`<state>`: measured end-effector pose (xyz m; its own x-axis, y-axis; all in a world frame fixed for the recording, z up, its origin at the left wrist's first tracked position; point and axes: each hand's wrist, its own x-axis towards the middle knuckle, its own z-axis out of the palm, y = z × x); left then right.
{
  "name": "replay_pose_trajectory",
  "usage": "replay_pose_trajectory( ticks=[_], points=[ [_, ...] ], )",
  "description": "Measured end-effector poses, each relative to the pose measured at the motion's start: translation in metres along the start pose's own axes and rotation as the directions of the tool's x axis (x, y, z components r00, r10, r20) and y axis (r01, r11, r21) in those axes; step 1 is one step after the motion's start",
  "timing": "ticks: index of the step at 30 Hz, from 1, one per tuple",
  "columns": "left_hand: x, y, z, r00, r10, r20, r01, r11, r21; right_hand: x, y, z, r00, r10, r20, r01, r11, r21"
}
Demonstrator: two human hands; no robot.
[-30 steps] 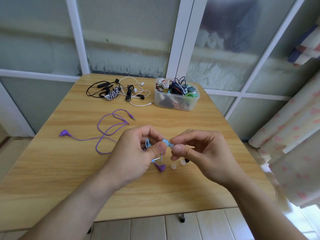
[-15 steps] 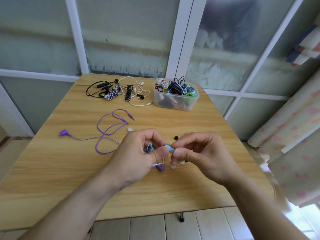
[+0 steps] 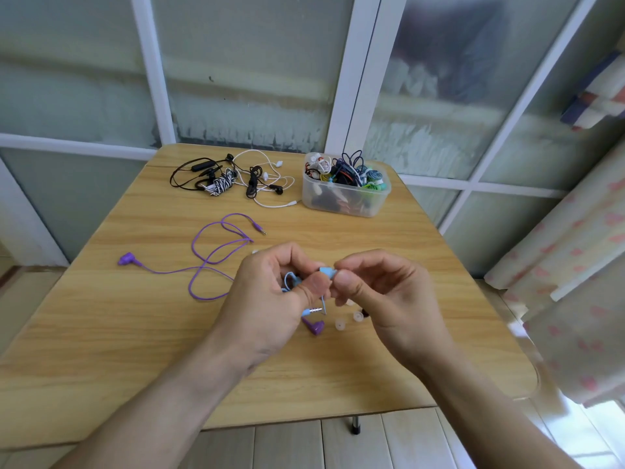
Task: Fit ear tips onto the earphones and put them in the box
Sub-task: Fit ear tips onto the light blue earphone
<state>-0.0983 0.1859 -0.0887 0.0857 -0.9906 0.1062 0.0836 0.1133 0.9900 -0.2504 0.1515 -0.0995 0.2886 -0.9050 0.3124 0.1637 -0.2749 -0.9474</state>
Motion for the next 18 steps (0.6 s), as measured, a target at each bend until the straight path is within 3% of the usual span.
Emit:
replay_pose_trajectory(
  ticks=[3, 6, 8, 10, 13, 15, 18],
  points=[
    [-0.001, -0.003, 0.001, 0.991, -0.123, -0.06, 0.118, 0.99, -0.071, 0.002, 0.002, -0.001, 0.986, -0.168, 0.011, 0.167, 0.962, -0.214],
    [-0.001, -0.006, 0.002, 0.966, -0.254, -0.059, 0.238, 0.952, -0.193, 0.006, 0.0, -0.005, 0.927, -0.352, 0.129, 0.367, 0.777, -0.511],
    [-0.002, -0.005, 0.002, 0.96, -0.275, -0.049, 0.257, 0.939, -0.228, 0.007, -0.002, -0.005, 0.899, -0.399, 0.18, 0.424, 0.693, -0.583],
    [-0.002, -0.006, 0.002, 0.975, -0.21, -0.068, 0.195, 0.965, -0.177, 0.005, -0.003, -0.001, 0.937, -0.331, 0.11, 0.337, 0.78, -0.528],
    [0.001, -0.009, 0.0, 0.992, 0.009, -0.125, -0.005, 0.999, 0.032, 0.001, -0.006, 0.008, 0.996, -0.072, -0.053, 0.057, 0.969, -0.242],
    [0.004, -0.011, -0.001, 0.98, 0.155, -0.121, -0.13, 0.972, 0.194, -0.001, -0.009, 0.011, 0.992, 0.092, -0.091, -0.099, 0.992, -0.081],
    [0.006, -0.014, -0.003, 0.952, 0.284, -0.112, -0.229, 0.908, 0.352, -0.002, -0.009, 0.01, 0.957, 0.286, -0.041, -0.278, 0.951, 0.139]
  ],
)
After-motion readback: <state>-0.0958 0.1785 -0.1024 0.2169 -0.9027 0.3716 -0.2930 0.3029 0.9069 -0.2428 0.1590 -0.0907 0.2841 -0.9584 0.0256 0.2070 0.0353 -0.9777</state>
